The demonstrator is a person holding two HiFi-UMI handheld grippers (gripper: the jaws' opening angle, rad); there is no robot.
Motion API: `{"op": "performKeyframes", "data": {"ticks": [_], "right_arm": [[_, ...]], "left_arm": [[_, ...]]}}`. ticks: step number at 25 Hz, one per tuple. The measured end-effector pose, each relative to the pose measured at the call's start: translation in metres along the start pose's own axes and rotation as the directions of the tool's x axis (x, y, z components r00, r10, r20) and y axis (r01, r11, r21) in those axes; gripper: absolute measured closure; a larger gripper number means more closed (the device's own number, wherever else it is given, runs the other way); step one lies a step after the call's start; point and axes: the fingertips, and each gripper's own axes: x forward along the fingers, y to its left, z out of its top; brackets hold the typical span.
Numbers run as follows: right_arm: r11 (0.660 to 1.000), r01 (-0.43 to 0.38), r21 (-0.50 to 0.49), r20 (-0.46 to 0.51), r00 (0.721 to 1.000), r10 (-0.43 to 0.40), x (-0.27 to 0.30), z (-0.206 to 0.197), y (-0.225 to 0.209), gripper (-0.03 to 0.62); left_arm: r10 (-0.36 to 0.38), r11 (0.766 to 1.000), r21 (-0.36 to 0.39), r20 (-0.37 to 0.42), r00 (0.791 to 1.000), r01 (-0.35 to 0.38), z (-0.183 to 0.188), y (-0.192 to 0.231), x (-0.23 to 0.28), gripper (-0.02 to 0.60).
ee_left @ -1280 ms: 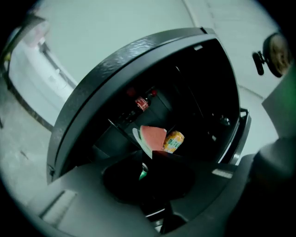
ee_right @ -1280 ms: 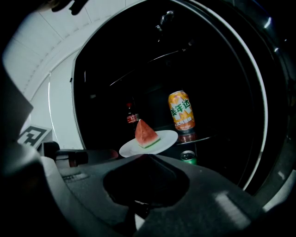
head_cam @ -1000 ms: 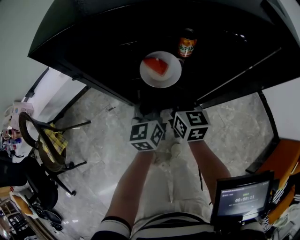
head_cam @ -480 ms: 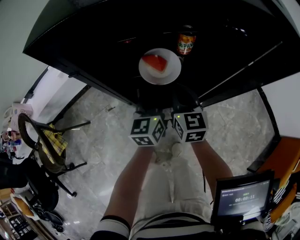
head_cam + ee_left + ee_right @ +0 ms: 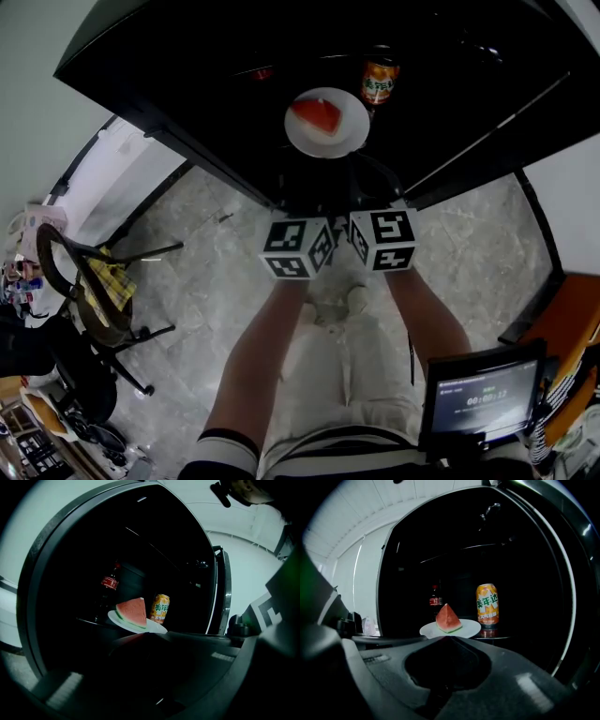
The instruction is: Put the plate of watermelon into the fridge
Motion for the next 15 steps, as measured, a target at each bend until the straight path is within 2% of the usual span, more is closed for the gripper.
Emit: {"op": "performKeyframes", "data": {"ticks": [4, 9, 15], "right_arm": [[1.0, 0.016, 0.016, 0.007, 1.0, -0.016, 0.005, 0.0, 0.0, 0.595], [1.0, 0.015, 0.019, 0.014, 1.0, -0.015, 0.011, 0.002, 0.001, 0.595], [1.0, 0.009, -0.002, 0.011, 1.0, -0.009, 0.018, 0.003, -0.002, 0.595]], "left_arm": [[-0.001, 1.0, -0.007, 0.007, 1.0, 0.001, 0.001, 0.004, 0.003, 0.584], [0.004, 0.999, 0.036, 0.061, 0.998, -0.007, 0.013, 0.007, 0.002, 0.584], [-0.006, 0.997, 0.08, 0.036, 0.999, 0.003, 0.015, 0.008, 0.012, 0.584]]}}
